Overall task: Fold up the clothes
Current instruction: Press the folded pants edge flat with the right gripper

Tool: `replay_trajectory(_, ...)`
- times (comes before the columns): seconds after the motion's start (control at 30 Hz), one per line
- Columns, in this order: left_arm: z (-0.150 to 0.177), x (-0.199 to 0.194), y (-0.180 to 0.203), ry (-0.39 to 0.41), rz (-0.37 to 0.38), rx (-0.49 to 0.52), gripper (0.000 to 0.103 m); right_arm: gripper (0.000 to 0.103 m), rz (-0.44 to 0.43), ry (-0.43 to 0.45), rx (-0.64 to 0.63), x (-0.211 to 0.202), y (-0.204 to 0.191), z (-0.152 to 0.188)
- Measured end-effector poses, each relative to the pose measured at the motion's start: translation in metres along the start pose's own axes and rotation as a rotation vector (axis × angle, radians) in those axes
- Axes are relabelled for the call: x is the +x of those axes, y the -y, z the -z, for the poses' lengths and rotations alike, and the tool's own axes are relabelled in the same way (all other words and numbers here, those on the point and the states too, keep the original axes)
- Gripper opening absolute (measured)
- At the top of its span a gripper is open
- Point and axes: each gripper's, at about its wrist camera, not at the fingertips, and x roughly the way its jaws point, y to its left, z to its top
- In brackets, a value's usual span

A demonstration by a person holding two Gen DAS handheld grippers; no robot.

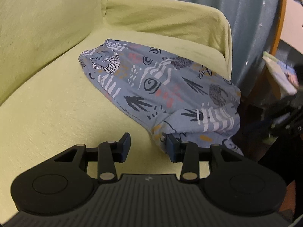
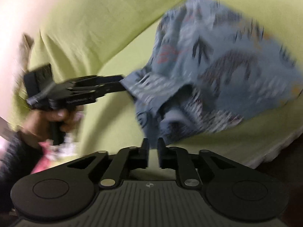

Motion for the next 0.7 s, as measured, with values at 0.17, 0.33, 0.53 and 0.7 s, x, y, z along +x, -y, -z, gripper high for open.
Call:
replay_trajectory(0.17,0.005,0.006,0.009,-0.017,0.025,0.032,0.035,0.043,0.087,0.057,-0.123,0.006,-0.016,0.000)
replay_trajectory(0.33,0.010,0.018,0.014,-0.054,-0.006,0.028,0.033,0.045,0.173,0.114,-0.247,0.013,-0.032,0.000)
replay_trajectory(0.53,0.016,0.015,0.004,-0.022,0.033,-0.084,0.026,0.044,0.274,0.180,-0.387,0.020,-0.050,0.000)
replay_trajectory(0.7,0.017,0.013,-0.007,-0.004,0.036,-0.198,0.001,0.044,0.254,0.175,-0.304,0.018,-0.040,0.010)
